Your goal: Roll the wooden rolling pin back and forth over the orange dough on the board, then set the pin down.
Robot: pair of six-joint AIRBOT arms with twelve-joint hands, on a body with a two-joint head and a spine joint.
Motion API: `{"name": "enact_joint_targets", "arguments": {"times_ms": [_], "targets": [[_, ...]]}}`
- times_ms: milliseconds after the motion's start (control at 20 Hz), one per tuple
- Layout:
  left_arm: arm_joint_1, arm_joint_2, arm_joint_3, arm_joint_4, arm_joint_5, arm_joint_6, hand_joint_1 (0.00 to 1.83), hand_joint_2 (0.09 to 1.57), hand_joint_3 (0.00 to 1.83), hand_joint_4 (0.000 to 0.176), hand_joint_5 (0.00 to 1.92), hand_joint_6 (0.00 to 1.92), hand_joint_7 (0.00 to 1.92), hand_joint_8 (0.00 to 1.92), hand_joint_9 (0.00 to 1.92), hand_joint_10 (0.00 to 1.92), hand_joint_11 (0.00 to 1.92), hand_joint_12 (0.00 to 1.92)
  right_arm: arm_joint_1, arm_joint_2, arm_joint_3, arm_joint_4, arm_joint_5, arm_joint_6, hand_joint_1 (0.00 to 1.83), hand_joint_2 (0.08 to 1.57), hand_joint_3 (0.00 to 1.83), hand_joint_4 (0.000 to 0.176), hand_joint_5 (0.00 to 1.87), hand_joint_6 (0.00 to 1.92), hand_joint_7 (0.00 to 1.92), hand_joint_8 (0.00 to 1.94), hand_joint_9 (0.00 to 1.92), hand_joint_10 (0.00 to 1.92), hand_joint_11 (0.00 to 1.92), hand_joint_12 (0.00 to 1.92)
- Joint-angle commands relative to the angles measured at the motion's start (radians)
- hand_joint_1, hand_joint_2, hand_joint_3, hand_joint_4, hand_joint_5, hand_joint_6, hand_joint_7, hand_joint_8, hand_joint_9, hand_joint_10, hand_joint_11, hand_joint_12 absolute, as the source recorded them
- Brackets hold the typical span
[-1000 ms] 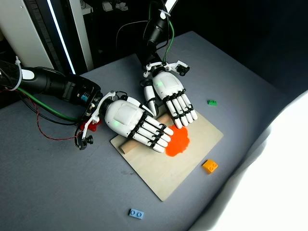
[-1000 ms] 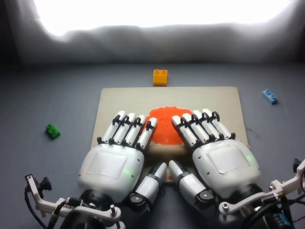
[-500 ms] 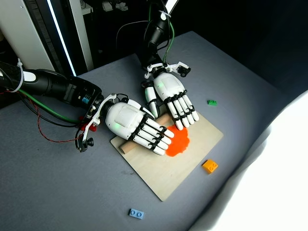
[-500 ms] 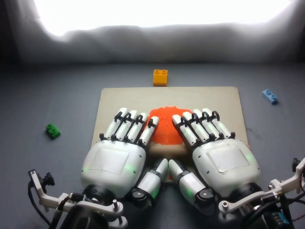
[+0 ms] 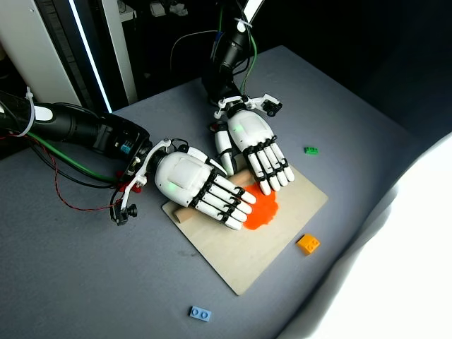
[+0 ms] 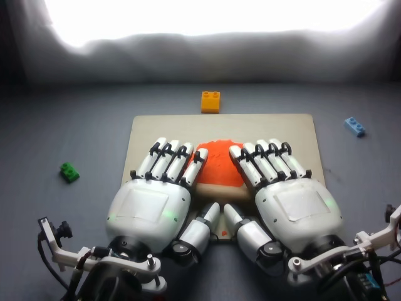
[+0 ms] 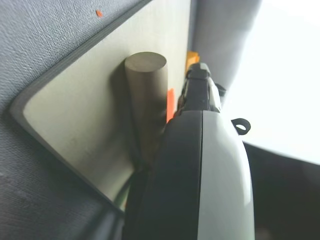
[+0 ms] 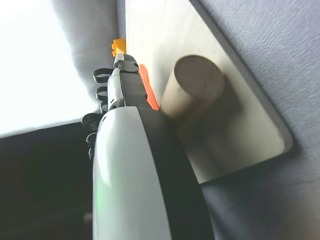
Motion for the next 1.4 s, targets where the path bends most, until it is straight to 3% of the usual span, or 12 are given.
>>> {"name": "enact_joint_targets", "arguments": {"times_ms": [0,1350], "targets": [[-0.007,-0.002,0.007,0.059,-0.086,0.001,0.00,1.56,0.05,0.000,0.10,0.01,0.07,0.01,0.01,0.01,0.00,0.00,0.010,0.003,0.004,-0.068,0.091,0.004,0.00,1.57,0.06,0.000,0.04,0.01,0.03,0.01,0.00,0.00,0.00,0.00],[-0.056,-0.023,0.083,0.046,-0.017,-0.021,0.00,1.56,0.02,0.000,0.03,0.01,0.01,0.01,0.00,0.00,0.00,0.00,0.033,0.007,0.069,-0.029,0.081,0.042,0.00,1.57,0.07,0.000,0.09,0.02,0.09,0.01,0.02,0.01,0.00,0.00]]}}
